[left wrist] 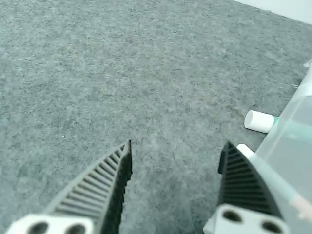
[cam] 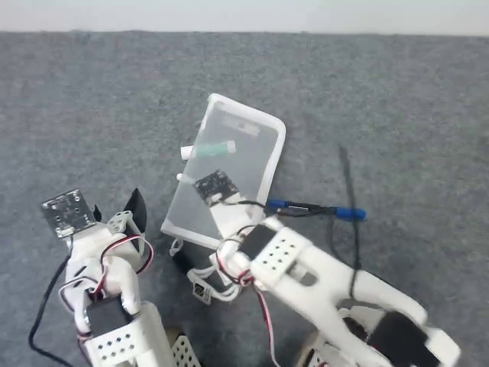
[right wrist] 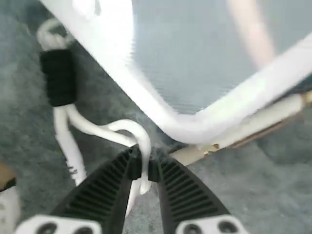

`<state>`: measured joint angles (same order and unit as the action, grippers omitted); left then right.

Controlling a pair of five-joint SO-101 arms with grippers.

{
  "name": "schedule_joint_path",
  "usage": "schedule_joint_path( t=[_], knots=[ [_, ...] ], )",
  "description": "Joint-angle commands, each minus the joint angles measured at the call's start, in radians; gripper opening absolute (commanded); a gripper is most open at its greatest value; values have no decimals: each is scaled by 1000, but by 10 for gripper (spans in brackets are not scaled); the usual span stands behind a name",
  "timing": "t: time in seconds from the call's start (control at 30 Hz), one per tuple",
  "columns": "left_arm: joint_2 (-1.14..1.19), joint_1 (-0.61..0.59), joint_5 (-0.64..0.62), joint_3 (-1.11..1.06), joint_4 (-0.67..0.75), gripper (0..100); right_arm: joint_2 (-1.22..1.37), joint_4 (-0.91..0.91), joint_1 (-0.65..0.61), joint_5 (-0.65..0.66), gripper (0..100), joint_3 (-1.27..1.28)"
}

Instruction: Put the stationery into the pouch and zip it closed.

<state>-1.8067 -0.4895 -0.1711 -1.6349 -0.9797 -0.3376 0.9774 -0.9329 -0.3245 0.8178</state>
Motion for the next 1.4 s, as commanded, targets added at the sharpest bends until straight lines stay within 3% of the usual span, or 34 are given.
schedule_joint_path(
  t=[0.0, 0.3, 0.67, 1.0, 1.1, 1.17, 1.3, 1.37],
  knots=[
    [-15, -2, -14, 47, 29, 275, -168, 61, 45, 11, 6, -58],
    [-15, -2, -14, 47, 29, 275, -312, 183, 174, 20, 6, -58],
    [-15, -2, -15, 48, 29, 275, -381, 232, 441, 427, 6, -64],
    [-15, -2, -15, 48, 29, 275, -512, 231, 707, 574, 7, -64],
    [-15, -2, -15, 48, 29, 275, -538, 237, 705, 578, 11, -58],
    [-15, -2, -15, 48, 29, 275, -553, 278, 685, 578, 46, -64],
    [-15, -2, -15, 48, 29, 275, -582, 351, 645, 578, 225, -64],
    [-15, -2, -15, 48, 29, 275, -598, 375, 630, 578, 253, -66]
  ],
)
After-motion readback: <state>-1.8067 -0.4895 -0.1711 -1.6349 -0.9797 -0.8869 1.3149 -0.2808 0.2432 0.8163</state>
